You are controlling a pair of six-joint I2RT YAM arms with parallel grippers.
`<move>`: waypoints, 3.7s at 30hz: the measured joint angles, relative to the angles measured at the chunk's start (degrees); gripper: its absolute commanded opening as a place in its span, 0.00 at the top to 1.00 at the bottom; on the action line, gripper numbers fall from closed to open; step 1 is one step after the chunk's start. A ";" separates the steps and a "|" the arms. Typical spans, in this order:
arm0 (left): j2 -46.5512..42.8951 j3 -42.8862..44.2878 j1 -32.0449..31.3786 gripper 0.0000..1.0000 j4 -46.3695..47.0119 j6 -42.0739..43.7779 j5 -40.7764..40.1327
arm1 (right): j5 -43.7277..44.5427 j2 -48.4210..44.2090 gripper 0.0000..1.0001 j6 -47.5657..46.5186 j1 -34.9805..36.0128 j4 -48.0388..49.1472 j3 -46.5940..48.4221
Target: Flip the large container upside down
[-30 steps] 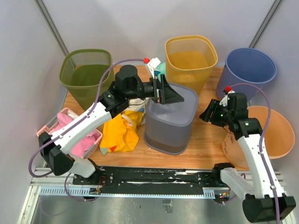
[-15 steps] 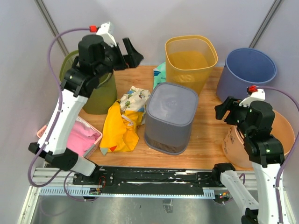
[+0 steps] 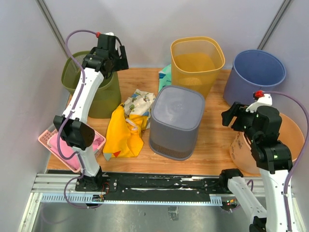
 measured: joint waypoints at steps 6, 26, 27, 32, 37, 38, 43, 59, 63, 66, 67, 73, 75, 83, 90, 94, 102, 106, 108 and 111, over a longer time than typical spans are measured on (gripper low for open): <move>1.09 -3.23 0.28 0.80 -1.22 1.20 -0.70 | -0.31 2.49 0.30 -0.70 0.00 0.02 -0.28; -3.91 5.16 0.68 1.00 7.76 -5.46 13.46 | -0.74 6.01 0.34 -1.18 0.00 0.04 -0.66; -5.03 2.95 0.61 1.00 9.79 -6.67 14.38 | -0.79 5.95 0.34 -1.16 0.00 0.02 -0.66; -8.79 -8.41 2.84 1.00 19.56 -12.90 22.03 | -0.92 5.38 0.34 -0.96 0.00 -0.33 -0.74; -10.80 -22.77 9.44 1.00 34.56 -21.62 31.17 | -0.61 4.28 0.34 -0.81 0.00 -0.96 -1.53; -10.99 -25.42 10.69 1.00 37.46 -23.61 32.79 | -0.61 4.20 0.34 -0.74 0.00 -1.11 -1.57; -11.80 -36.92 16.48 1.00 53.05 -33.55 39.21 | -0.63 3.54 0.34 -0.33 0.00 -1.18 -2.23; -12.09 -40.72 24.41 0.02 39.80 -25.73 36.57 | 3.43 1.57 0.33 -0.72 0.00 -3.43 -3.82; -11.78 -33.46 24.22 0.01 30.75 -19.96 30.53 | 5.33 1.79 0.32 -1.66 0.00 -4.44 -3.15; -11.82 -28.26 24.20 0.01 26.64 -15.82 26.73 | 6.40 1.75 0.32 -1.86 0.00 -4.61 -2.67; -11.85 -26.88 24.17 0.01 25.51 -14.71 25.46 | 6.75 1.68 0.32 -1.88 0.00 -4.59 -2.60; -13.42 -22.10 24.02 0.01 21.09 -10.27 21.66 | 8.50 1.33 0.33 -1.81 0.00 -4.55 -2.56; -13.55 -19.87 23.21 0.01 20.04 -8.87 21.38 | 9.09 0.52 0.33 -1.70 0.00 -4.42 -2.56; -13.90 -12.74 14.40 0.01 17.22 -5.07 14.93 | 10.38 -1.92 0.32 -1.73 0.00 -4.04 -1.66; -14.19 -17.03 14.78 0.02 15.21 -4.92 14.80 | 3.93 0.66 0.32 -3.39 0.00 -3.41 5.46; -14.32 -17.66 11.93 0.02 14.60 -4.48 19.28 | -2.58 3.69 0.30 -2.27 0.00 0.76 7.69; -15.19 -18.27 -6.88 0.02 17.64 -3.69 29.90 | -11.04 12.76 0.29 1.49 0.07 5.35 7.72; -15.52 -22.97 -11.67 0.02 21.62 -4.31 34.73 | -11.08 13.40 0.29 2.03 0.22 5.70 7.87; -15.50 -25.51 -13.51 0.02 23.74 -5.18 36.74 | -10.97 14.53 0.29 2.01 0.24 5.68 9.31; -14.99 -27.21 -16.37 0.02 25.18 -6.19 38.18 | -10.73 16.92 0.28 1.62 0.24 5.60 12.48</move>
